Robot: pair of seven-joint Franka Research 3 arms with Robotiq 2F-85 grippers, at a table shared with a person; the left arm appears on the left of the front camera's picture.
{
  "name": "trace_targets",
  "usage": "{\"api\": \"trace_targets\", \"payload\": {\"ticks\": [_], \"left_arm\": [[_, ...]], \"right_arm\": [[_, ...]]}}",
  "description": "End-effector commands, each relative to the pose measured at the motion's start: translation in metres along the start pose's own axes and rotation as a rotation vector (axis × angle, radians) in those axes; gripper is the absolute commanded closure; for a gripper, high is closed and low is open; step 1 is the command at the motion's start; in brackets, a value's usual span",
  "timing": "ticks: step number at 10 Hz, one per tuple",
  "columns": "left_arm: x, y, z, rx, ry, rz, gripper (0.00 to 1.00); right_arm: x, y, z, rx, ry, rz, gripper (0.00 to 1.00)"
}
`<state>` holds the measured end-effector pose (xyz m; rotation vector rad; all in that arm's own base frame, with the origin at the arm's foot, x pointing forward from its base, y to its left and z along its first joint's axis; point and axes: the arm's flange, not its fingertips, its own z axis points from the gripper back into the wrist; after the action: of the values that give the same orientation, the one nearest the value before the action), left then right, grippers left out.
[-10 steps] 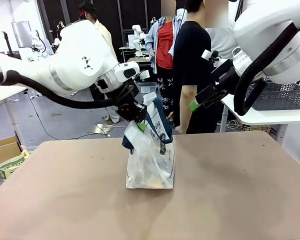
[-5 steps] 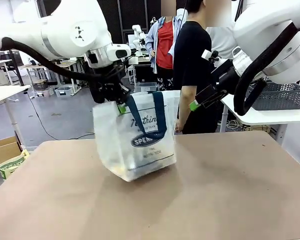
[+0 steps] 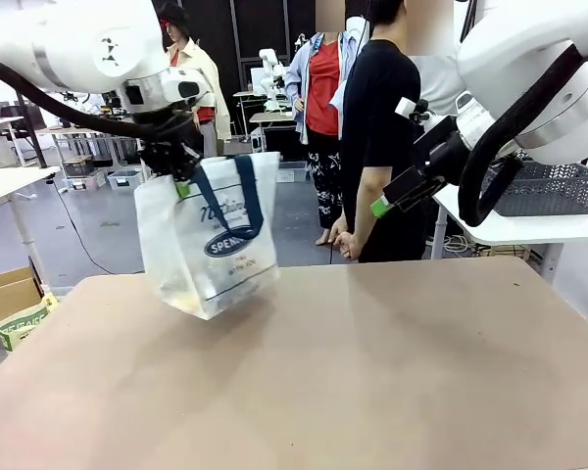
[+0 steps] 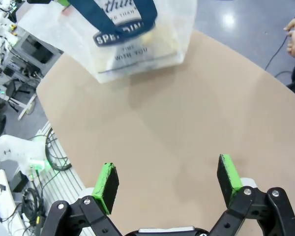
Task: Transfer purchased items from the store into the shopping bag.
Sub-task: Move the Reusable shopping bag to the right side of the table.
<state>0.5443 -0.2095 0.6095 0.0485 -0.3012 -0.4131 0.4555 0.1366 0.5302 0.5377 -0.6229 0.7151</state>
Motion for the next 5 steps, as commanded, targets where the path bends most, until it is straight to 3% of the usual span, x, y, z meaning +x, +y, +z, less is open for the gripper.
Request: {"api": "trace_targets", "payload": {"ticks": [1, 3, 5], "left_arm": [[-0.031, 0.017, 0.011, 0.071, -0.006, 0.128, 1.00], [-0.051, 0.040, 0.018, 0.103, -0.005, 0.220, 1.00], [-0.068, 0.059, 0.026, 0.110, -0.024, 0.293, 1.00]], "right_arm": [[0.000, 0.000, 0.000, 0.000, 0.000, 0.000, 0.00], [-0.003, -0.007, -0.003, 0.226, -0.106, 0.170, 0.00], [-0.007, -0.008, -0.017, 0.291, -0.142, 0.281, 0.00]]}}
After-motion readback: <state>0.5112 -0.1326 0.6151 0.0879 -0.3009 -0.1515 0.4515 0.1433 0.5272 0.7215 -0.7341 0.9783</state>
